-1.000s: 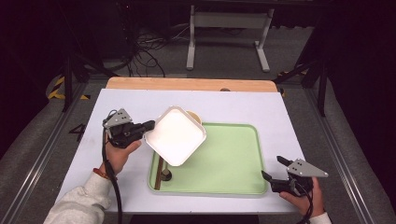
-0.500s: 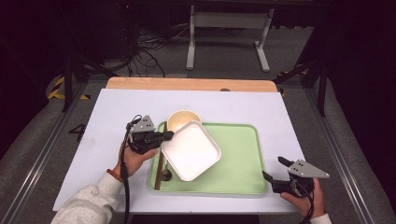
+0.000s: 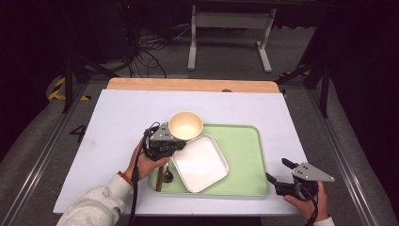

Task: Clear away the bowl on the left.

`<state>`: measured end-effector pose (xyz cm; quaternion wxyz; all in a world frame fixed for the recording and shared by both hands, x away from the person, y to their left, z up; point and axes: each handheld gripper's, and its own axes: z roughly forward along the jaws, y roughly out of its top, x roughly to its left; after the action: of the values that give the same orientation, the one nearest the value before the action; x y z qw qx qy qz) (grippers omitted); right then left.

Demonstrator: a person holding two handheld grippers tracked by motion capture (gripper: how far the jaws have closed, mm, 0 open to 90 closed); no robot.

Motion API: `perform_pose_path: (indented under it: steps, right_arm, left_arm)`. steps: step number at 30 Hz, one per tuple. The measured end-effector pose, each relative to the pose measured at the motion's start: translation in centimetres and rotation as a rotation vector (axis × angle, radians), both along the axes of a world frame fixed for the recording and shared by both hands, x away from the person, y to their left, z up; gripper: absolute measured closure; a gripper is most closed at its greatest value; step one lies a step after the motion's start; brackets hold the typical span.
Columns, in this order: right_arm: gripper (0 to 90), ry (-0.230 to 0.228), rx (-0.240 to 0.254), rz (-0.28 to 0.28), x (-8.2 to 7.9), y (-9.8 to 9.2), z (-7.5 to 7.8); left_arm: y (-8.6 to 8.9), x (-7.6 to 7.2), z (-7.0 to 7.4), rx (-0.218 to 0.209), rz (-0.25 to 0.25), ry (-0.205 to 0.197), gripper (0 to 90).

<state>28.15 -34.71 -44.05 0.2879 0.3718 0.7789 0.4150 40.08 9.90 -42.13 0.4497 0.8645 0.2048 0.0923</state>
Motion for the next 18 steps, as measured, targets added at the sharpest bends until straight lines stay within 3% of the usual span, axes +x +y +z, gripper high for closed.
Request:
perform_pose_path:
  steps: [8,14,18]
  right_arm:
    - [20.7,0.007,-0.003,0.001,0.0,0.0,-0.1]
    - [20.5,0.009,-0.01,0.008,0.1,0.1,-0.1]
    - [20.6,0.002,-0.005,0.005,0.2,0.1,0.0]
  left_arm:
    - [0.0,0.5,-0.6,0.024,0.001,0.027,88.4]
    - [-0.1,0.6,-1.6,0.126,0.001,0.004,85.6]
    - [0.0,0.4,-1.7,0.128,0.008,-0.003,81.0]
